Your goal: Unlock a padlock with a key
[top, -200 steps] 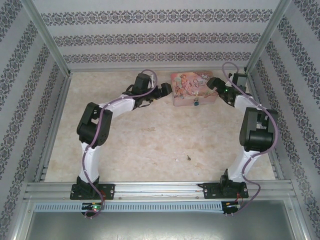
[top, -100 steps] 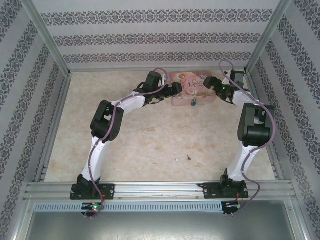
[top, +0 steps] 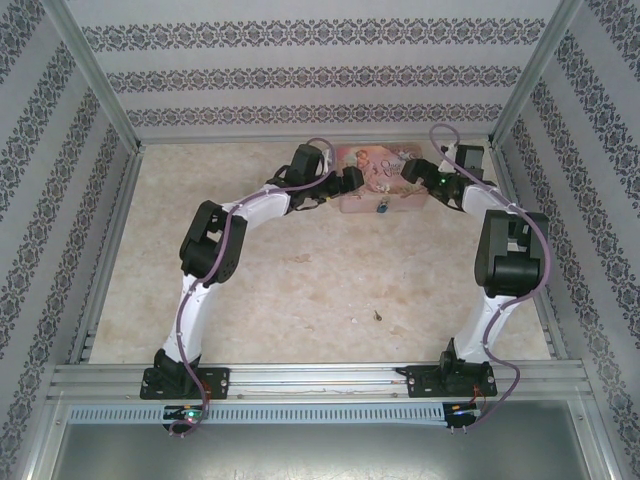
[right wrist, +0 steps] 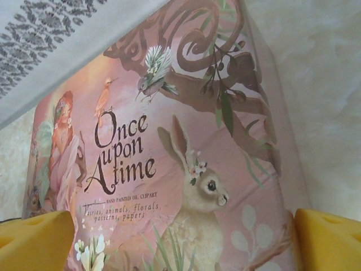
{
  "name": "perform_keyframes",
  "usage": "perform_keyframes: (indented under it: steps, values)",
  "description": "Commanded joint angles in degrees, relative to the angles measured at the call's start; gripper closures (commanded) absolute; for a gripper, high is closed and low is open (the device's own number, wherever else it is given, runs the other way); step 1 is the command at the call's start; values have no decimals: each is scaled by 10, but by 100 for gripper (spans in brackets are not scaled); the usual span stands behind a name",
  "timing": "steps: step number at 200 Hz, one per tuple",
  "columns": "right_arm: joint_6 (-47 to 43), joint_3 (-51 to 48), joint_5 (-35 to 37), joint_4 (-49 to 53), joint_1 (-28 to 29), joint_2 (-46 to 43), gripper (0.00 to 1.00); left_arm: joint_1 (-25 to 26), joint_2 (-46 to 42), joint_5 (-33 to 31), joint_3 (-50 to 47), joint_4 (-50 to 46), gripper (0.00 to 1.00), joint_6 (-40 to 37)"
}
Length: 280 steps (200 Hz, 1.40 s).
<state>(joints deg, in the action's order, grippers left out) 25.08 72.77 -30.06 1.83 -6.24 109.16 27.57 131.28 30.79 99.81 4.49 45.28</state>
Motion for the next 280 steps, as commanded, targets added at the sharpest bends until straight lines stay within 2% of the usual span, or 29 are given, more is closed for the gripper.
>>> perform_keyframes:
  steps: [1, 76, 165, 213, 280]
  values:
    - [4, -37, -78, 0, 50, -36, 3, 13, -51, 24, -49, 33, 0, 0]
    - [22, -160, -66, -35, 143, -141, 4, 11, -180, 23, -240, 103, 1, 30]
    - [56, -243, -26, -29, 260, -232, 4, -1, -316, -11, -428, 100, 1, 25]
    - [83, -286, 3, -22, 324, -273, 5, -17, -359, -37, -484, 106, 1, 33]
    - [112, -299, 46, -9, 403, -299, 5, -34, -399, -70, -502, 65, 1, 20]
